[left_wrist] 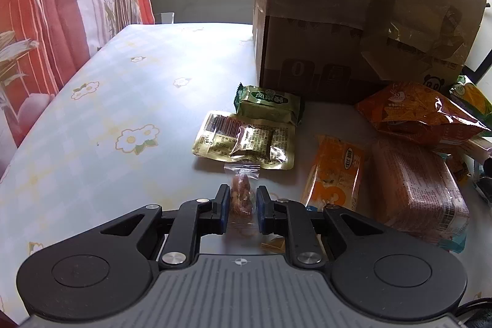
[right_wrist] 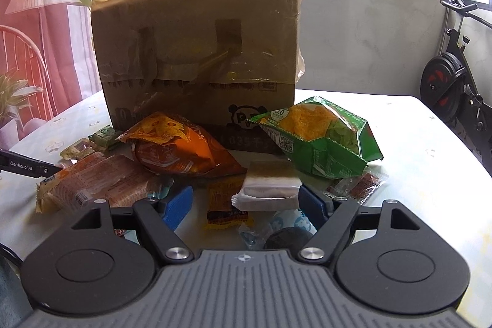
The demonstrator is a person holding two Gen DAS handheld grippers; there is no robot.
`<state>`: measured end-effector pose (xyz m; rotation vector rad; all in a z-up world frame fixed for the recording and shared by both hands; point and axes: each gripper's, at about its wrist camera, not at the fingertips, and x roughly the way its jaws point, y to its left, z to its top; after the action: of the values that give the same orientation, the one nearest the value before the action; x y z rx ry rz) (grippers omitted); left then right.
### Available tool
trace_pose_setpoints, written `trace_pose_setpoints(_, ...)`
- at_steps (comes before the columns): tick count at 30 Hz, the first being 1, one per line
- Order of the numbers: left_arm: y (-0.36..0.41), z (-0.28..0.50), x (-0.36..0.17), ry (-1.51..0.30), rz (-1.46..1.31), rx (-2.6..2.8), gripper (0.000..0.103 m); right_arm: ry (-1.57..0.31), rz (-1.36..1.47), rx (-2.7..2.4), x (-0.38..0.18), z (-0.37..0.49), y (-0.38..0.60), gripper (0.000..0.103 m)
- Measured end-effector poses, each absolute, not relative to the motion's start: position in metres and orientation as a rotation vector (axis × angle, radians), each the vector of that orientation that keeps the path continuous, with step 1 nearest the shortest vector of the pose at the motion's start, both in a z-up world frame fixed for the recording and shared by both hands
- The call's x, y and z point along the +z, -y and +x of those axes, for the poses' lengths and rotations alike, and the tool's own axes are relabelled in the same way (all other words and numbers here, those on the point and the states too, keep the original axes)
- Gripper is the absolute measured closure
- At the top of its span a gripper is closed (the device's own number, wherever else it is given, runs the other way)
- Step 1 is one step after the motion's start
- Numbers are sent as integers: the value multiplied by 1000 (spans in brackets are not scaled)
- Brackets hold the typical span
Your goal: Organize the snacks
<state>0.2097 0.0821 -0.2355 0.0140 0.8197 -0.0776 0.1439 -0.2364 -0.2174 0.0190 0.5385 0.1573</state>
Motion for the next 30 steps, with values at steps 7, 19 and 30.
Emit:
trace_pose_setpoints(7, -85, 200, -229, -787, -19, -53, 84, -568, 19, 148, -219, 146, 238, 26)
trace_pose_setpoints(19, -89, 196, -227, -782, -48, -25, 84, -601, 17, 73, -221, 146, 250, 26)
trace_pose_setpoints(30, -91, 194, -228, -780, -61, -25, 84, -708, 54, 74, -231, 150, 254, 26)
